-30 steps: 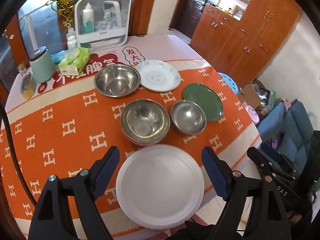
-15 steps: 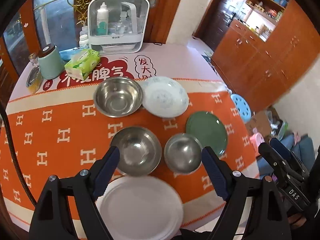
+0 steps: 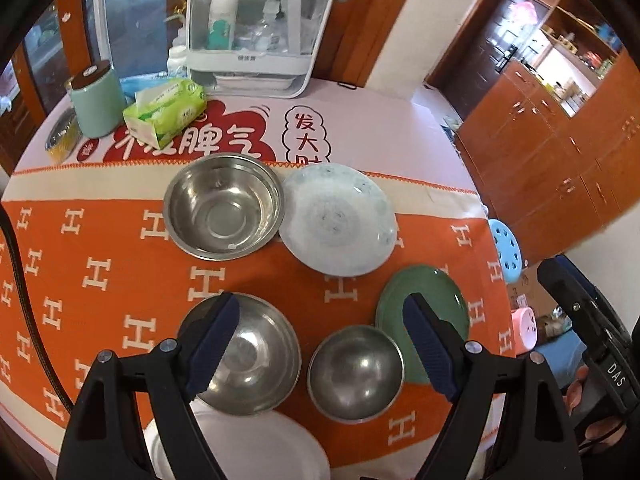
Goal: Organize plates and bowls
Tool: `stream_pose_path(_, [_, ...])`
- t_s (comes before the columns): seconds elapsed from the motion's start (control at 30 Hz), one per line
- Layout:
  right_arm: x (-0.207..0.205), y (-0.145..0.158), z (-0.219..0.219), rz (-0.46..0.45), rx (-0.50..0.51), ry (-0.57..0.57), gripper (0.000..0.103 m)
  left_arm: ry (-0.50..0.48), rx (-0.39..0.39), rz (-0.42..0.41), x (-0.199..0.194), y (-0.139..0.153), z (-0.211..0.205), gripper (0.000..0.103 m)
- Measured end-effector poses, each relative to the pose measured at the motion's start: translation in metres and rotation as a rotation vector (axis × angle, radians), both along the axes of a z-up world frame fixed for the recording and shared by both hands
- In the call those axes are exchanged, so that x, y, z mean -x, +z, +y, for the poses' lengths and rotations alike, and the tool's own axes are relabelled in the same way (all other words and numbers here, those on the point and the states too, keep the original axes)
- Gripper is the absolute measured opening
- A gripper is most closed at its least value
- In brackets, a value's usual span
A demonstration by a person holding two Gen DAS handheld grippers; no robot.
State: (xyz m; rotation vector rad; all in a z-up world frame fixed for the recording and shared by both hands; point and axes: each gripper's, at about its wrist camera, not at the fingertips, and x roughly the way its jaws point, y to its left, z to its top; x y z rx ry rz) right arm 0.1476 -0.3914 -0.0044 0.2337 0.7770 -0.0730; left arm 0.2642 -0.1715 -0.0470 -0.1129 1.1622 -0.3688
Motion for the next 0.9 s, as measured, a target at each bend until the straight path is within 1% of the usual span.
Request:
stream_pose_path(0.23, [-0.035,-0.035,-0.025,-0.012,-0.061,0.057,0.080,0.029,0.012,0.025,-0.029,-0.028,-0.018,0.083])
stream_pose_path(0.4, [-0.056,-0.067,-0.038,0.013,-0.120,0.064,0.080,0.053,0.009,0.031,-0.051,-0.050,-0.029,0.083])
stream_pose_path(0.53, [-0.072,-0.098,-0.043,0.050,-0.178,0.077,0.080,0.060,-0.004,0.066,-0.066,-0.075,-0.036,0.083])
stream_pose_path(0.63, [-0.082,-0.117,-0.045,0.076,-0.203,0.082,0.080,0.064,-0.033,0.106,-0.075,-0.094,-0.041,0.083])
stream_pose_path(0.8, [-0.097,-0.147,-0.048,0.124,-0.258,0.081,0.079,0.069,-0.041,0.182,-0.088,-0.124,-0.045,0.080])
stream_pose_path(0.87, [-0.100,-0.154,-0.049,0.135,-0.269,0.080,0.075,0.070,-0.041,0.195,-0.091,-0.132,-0.046,0.080])
stream_pose_path(0.9, [-0.102,-0.159,-0.050,0.146,-0.279,0.078,0.071,0.071,-0.042,0.202,-0.091,-0.135,-0.046,0.079])
